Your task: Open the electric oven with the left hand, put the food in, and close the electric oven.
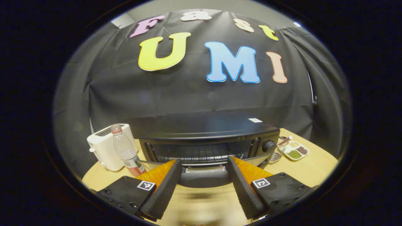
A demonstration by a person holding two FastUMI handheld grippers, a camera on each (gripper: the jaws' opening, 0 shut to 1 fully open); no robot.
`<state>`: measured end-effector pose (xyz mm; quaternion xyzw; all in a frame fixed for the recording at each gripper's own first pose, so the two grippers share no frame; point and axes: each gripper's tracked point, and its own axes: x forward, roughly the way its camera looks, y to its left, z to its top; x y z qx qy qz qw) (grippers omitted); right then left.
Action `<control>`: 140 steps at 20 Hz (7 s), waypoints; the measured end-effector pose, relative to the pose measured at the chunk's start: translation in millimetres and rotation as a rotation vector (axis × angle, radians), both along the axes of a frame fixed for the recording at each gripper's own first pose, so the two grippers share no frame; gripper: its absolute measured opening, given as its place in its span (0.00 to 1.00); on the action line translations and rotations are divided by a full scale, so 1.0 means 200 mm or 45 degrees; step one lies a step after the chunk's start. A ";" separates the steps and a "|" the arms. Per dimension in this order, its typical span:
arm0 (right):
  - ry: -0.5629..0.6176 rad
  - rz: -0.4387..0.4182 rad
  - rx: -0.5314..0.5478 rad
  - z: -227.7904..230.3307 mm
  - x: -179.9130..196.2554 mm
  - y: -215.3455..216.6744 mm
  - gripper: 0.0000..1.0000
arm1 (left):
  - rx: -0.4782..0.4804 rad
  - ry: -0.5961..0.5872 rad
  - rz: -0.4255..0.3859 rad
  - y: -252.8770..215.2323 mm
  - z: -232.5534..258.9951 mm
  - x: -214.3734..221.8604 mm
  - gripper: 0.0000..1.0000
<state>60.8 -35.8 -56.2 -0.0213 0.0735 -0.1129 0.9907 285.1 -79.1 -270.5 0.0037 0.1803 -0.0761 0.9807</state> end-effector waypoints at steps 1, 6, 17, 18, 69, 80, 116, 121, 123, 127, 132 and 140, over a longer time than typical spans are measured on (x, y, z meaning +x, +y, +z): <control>0.001 0.009 0.003 0.00 0.00 0.01 0.98 | 0.000 0.008 -0.001 0.00 -0.01 -0.03 0.97; 0.008 0.059 0.004 -0.03 0.00 0.05 0.98 | 0.001 0.054 -0.004 0.01 -0.10 -0.15 0.91; 0.038 0.094 -0.004 -0.07 -0.05 0.03 0.98 | 0.040 0.180 -0.001 0.00 -0.31 -0.35 0.97; 0.043 0.095 0.000 -0.08 -0.05 0.03 0.98 | 0.044 0.190 -0.001 0.01 -0.33 -0.37 0.98; 1.053 0.562 1.027 -1.32 -0.11 0.74 0.52 | 0.052 -0.404 0.458 0.85 1.09 -1.19 1.00; 0.917 0.530 1.245 -1.09 0.07 0.81 0.09 | 0.011 -0.366 0.445 0.90 0.98 -1.12 1.00; 0.542 0.489 1.363 -1.05 1.18 1.67 0.09 | 0.135 -0.207 0.477 1.49 0.64 -0.78 0.99; 0.505 0.447 1.377 -1.09 1.29 1.66 0.09 | 0.150 -0.174 0.469 1.49 0.60 -0.77 0.98; 0.508 0.395 1.316 -1.14 1.31 1.61 0.09 | 0.160 -0.183 0.464 1.48 0.61 -0.76 0.98; 0.517 0.381 1.233 -1.17 1.32 1.61 0.15 | 0.158 -0.175 0.461 1.47 0.59 -0.75 1.00; 0.532 0.342 1.044 -1.19 1.31 1.52 0.40 | 0.153 -0.179 0.453 1.43 0.60 -0.73 0.98; 0.434 0.454 0.849 -0.97 1.16 1.40 0.98 | 0.116 -0.206 0.379 1.26 0.62 -0.68 1.00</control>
